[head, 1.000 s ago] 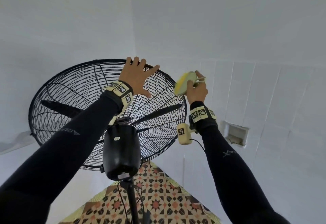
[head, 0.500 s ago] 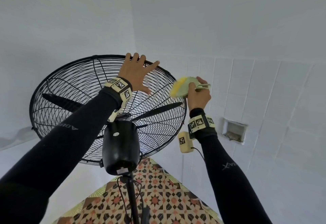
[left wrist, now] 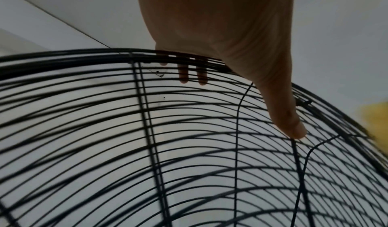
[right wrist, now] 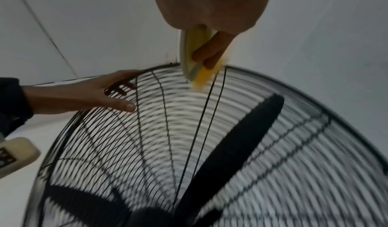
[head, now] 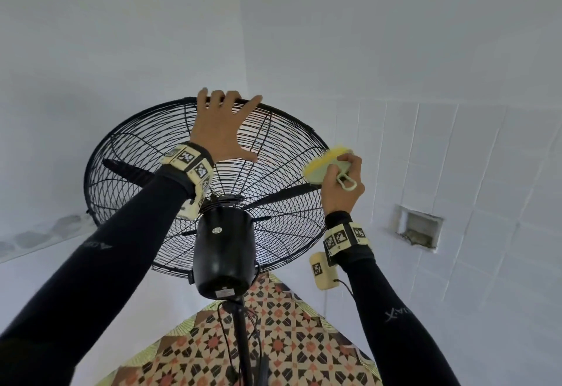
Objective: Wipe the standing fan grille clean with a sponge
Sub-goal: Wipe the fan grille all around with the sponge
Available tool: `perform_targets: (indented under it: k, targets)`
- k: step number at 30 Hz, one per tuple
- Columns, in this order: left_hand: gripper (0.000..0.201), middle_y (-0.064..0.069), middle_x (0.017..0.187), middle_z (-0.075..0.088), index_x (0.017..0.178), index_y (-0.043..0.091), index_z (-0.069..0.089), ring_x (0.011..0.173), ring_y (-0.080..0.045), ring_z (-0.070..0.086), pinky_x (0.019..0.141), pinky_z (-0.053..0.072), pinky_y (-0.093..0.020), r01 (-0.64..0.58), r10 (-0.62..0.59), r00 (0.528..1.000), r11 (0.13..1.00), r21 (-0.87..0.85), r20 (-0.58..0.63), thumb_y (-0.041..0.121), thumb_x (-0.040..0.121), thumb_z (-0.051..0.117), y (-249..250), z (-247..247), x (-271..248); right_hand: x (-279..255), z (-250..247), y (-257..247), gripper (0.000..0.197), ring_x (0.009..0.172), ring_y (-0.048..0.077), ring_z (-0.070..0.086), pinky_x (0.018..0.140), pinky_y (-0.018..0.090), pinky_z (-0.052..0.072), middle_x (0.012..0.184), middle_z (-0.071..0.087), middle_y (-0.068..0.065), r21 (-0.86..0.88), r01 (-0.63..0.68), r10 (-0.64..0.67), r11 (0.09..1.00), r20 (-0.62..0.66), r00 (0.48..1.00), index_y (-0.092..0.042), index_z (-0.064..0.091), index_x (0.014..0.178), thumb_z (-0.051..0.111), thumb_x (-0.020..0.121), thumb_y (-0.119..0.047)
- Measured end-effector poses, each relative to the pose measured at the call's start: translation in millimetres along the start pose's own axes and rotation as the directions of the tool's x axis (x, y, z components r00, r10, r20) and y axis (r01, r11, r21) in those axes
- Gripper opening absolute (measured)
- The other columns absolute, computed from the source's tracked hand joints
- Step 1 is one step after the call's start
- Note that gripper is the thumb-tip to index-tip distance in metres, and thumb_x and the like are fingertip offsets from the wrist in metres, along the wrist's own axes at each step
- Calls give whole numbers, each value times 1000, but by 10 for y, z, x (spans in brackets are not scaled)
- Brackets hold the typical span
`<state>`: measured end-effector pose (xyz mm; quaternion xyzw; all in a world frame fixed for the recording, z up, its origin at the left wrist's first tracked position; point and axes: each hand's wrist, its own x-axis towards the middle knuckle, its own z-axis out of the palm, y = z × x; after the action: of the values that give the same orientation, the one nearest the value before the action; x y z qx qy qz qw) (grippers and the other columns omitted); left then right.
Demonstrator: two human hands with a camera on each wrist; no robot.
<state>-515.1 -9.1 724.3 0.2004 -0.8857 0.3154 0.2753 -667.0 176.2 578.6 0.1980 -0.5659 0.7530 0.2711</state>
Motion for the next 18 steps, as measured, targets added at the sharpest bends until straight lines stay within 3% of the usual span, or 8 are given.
perform_targets:
  k: [3, 7, 9, 11, 13, 14, 16, 18]
  targets:
    - [137, -16, 155, 39, 165, 37, 6, 139, -42, 37, 118, 22, -64, 19, -19, 1000, 999, 26, -12, 97, 55, 64, -73, 54, -78, -364, 176, 170, 15, 48, 2, 51, 44, 20, 37, 63, 56, -8, -75, 7, -5, 997, 36, 999, -19, 49, 98, 58, 92, -9]
    - [138, -17, 155, 38, 165, 37, 7, 139, -42, 36, 118, 23, -63, 38, -38, 999, 999, 26, -9, 97, 55, 65, -32, 63, -28, -768, 278, 375, 7, 45, 0, 51, 44, 11, 36, 62, 55, -8, -122, 117, -56, 986, 418, 907, -12, 51, 99, 56, 94, -14]
    - [137, -17, 154, 39, 165, 37, 9, 139, -42, 37, 117, 23, -63, 37, -36, 999, 999, 17, -30, 97, 55, 66, -35, 82, -10, -718, 228, 332, 6, 47, 2, 52, 42, 10, 34, 59, 52, -9, -70, 107, -77, 992, 345, 936, -16, 49, 93, 54, 90, -13]
    - [137, -17, 152, 41, 164, 37, 11, 136, -42, 39, 116, 25, -62, 22, -21, 998, 1000, 8, -53, 96, 54, 66, -52, 101, -19, -594, 187, 274, 13, 47, 8, 52, 41, 15, 35, 58, 53, -6, -38, 90, -84, 995, 124, 989, -21, 47, 92, 54, 89, -10]
    - [137, -17, 151, 42, 164, 36, 11, 136, -42, 39, 116, 25, -63, 13, -13, 998, 1000, -3, -64, 95, 54, 67, -54, 104, -27, -552, 215, 266, 18, 48, 11, 52, 43, 18, 37, 62, 56, -1, -45, 78, -79, 996, -14, 997, -23, 46, 95, 56, 92, -9]
    - [137, -17, 151, 41, 164, 37, 11, 137, -42, 38, 117, 24, -63, 15, -15, 998, 1000, -3, -60, 95, 55, 67, -51, 100, -29, -602, 256, 262, 17, 49, 9, 52, 44, 15, 36, 63, 56, -2, -61, 71, -73, 996, -18, 997, -22, 46, 96, 57, 94, -9]
    - [137, -17, 152, 40, 164, 37, 10, 138, -42, 37, 117, 23, -63, 24, -24, 998, 1000, -1, -52, 94, 55, 68, -38, 91, -27, -808, 370, 316, 14, 51, 1, 51, 47, 12, 36, 66, 55, -6, -100, 45, -34, 994, 116, 993, -19, 46, 95, 59, 98, -15]
    - [136, -17, 153, 39, 164, 36, 10, 139, -42, 36, 118, 23, -63, 38, -38, 998, 999, -7, -42, 93, 56, 69, -31, 82, -28, -1021, 452, 395, 15, 53, 4, 57, 46, 13, 41, 71, 61, -4, -148, 63, -1, 987, 384, 923, -15, 47, 98, 59, 100, -25]
